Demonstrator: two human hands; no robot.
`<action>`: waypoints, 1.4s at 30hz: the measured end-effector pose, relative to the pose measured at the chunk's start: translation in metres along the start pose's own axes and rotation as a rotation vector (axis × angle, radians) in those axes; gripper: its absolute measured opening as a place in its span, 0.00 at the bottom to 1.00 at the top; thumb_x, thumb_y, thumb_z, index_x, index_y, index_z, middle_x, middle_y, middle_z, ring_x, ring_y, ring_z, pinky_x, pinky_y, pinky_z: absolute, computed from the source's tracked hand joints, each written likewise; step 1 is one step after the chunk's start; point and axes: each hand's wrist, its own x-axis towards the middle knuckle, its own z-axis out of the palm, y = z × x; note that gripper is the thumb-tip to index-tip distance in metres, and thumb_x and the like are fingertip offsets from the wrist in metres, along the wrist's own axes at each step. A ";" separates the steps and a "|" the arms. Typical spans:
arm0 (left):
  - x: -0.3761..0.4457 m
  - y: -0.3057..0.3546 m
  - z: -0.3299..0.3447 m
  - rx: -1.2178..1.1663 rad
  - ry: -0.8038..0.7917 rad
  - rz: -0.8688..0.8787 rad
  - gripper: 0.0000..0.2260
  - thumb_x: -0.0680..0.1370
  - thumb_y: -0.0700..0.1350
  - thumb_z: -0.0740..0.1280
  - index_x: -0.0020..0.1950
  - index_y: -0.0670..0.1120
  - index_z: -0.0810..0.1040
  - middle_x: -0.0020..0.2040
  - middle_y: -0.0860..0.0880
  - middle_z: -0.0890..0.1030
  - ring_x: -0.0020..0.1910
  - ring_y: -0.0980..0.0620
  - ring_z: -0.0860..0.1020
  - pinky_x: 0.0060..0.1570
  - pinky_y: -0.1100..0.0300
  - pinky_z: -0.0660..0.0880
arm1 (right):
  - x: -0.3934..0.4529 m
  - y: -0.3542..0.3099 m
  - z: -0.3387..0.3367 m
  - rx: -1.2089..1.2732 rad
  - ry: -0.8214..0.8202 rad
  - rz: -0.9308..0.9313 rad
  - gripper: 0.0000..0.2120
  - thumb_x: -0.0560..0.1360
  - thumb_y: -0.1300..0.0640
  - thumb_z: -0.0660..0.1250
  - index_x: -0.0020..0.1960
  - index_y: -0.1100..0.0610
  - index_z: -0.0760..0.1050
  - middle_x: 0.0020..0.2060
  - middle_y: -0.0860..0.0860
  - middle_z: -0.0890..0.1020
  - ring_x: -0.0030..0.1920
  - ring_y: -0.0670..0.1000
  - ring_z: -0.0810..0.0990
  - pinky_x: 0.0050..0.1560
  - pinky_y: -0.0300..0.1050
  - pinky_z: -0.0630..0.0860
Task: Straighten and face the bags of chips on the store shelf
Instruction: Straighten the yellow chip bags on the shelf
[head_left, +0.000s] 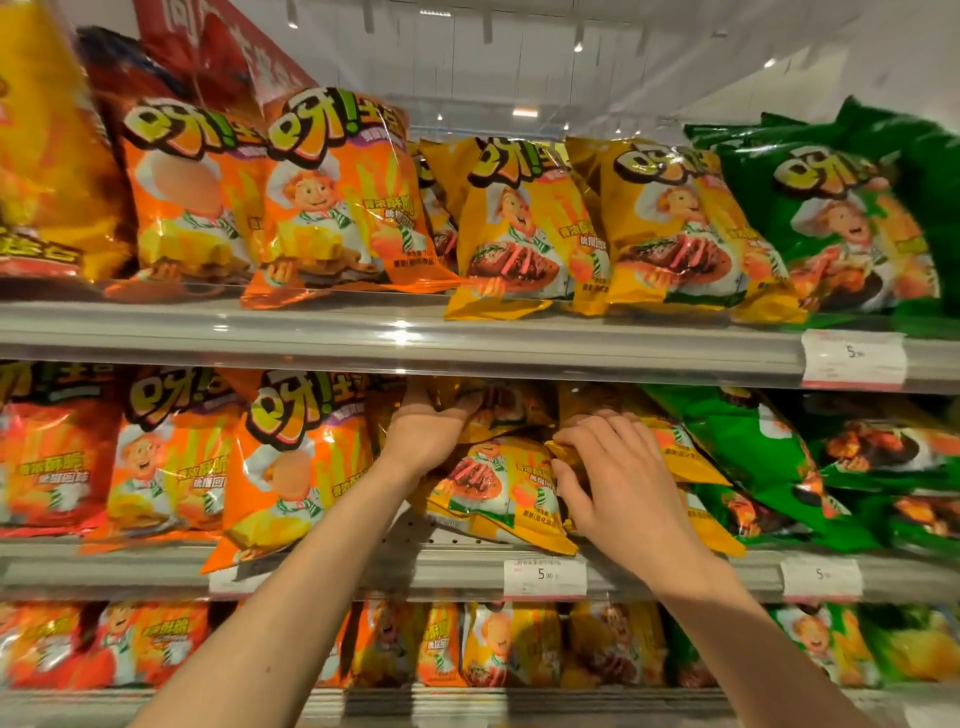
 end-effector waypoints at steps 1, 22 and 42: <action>-0.001 -0.001 -0.001 -0.054 0.004 -0.001 0.30 0.71 0.63 0.70 0.65 0.45 0.73 0.61 0.42 0.79 0.59 0.42 0.78 0.61 0.47 0.76 | 0.001 -0.001 -0.001 0.010 0.007 0.014 0.12 0.79 0.49 0.62 0.57 0.52 0.77 0.53 0.48 0.80 0.59 0.53 0.75 0.65 0.53 0.68; -0.067 -0.039 -0.085 -0.222 -0.171 0.172 0.19 0.79 0.45 0.68 0.69 0.59 0.71 0.57 0.53 0.83 0.53 0.59 0.82 0.45 0.71 0.74 | 0.041 -0.070 -0.024 0.294 -0.230 0.288 0.36 0.80 0.33 0.41 0.76 0.55 0.63 0.57 0.57 0.82 0.67 0.55 0.73 0.78 0.57 0.46; -0.089 -0.063 -0.120 0.043 0.007 0.125 0.48 0.63 0.80 0.62 0.79 0.61 0.57 0.76 0.54 0.69 0.74 0.50 0.68 0.71 0.48 0.67 | 0.020 -0.102 -0.035 0.548 -0.252 0.393 0.21 0.84 0.48 0.54 0.75 0.53 0.66 0.67 0.50 0.76 0.68 0.51 0.72 0.66 0.46 0.68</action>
